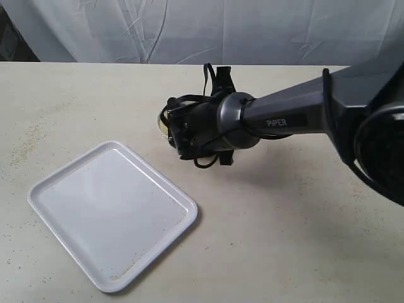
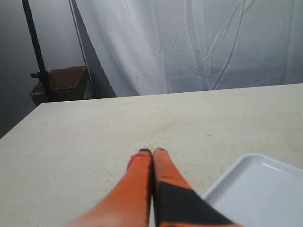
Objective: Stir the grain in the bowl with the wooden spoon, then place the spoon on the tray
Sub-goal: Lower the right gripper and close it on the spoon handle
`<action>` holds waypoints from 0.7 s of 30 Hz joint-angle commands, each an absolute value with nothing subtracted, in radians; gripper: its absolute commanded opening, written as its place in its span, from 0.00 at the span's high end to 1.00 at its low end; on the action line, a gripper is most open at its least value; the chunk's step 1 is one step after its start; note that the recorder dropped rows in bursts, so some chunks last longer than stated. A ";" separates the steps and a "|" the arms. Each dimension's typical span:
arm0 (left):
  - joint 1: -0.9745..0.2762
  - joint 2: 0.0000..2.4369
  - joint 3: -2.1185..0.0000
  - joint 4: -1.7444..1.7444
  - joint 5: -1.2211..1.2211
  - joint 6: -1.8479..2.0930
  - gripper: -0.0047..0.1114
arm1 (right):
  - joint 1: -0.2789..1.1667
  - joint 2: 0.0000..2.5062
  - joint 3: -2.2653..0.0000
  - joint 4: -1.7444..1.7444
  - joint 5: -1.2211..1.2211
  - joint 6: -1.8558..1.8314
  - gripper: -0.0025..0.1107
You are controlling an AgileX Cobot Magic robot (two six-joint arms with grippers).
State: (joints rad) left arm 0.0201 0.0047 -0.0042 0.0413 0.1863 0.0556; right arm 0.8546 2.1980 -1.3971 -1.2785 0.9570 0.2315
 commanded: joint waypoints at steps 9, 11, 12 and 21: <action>0.017 0.000 0.000 0.043 0.181 0.056 0.96 | 0.891 2.227 -1.403 -1.268 0.941 0.228 0.99; 0.017 0.000 0.000 0.043 0.181 0.056 0.96 | 0.906 2.223 -1.403 -1.273 0.953 0.228 0.99; 0.017 0.000 0.000 0.043 0.181 0.056 0.96 | 0.910 2.219 -1.403 -1.275 0.960 0.228 0.99; 0.017 0.000 0.000 0.043 0.181 0.056 0.96 | 0.920 2.169 -1.403 -1.276 1.021 0.228 0.99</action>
